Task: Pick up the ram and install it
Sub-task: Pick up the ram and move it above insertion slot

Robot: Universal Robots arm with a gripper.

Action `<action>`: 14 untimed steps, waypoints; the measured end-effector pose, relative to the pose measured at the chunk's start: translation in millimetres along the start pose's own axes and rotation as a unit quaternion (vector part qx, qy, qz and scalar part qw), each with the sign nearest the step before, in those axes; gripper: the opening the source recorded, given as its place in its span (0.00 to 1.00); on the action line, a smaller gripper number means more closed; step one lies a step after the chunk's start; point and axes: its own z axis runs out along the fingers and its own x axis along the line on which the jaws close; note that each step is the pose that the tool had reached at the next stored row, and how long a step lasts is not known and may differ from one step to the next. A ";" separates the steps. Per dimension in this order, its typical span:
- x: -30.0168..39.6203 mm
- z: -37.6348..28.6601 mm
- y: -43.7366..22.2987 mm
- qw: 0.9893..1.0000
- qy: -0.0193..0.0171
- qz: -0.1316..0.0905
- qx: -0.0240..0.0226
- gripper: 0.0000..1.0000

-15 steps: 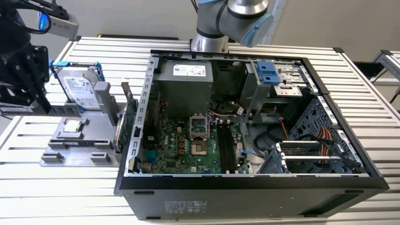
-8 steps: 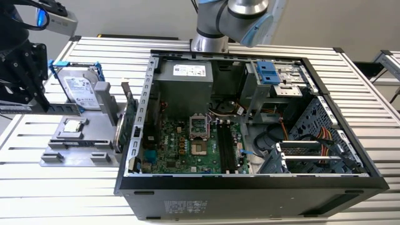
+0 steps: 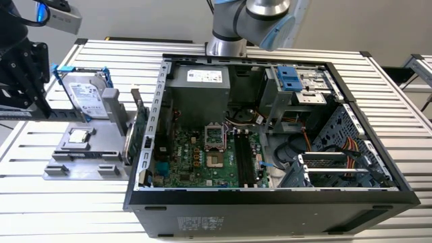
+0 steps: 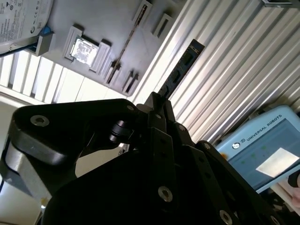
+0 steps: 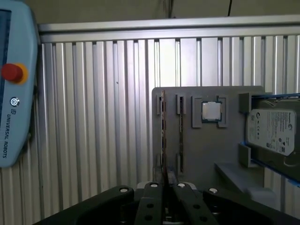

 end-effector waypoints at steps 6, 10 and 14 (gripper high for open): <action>0.2 -4.7 0.1 1.000 0.000 0.000 0.000 0.00; 0.3 -7.7 0.1 1.000 0.000 0.000 0.000 0.00; 0.4 -11.2 0.1 1.000 0.000 0.000 0.000 0.00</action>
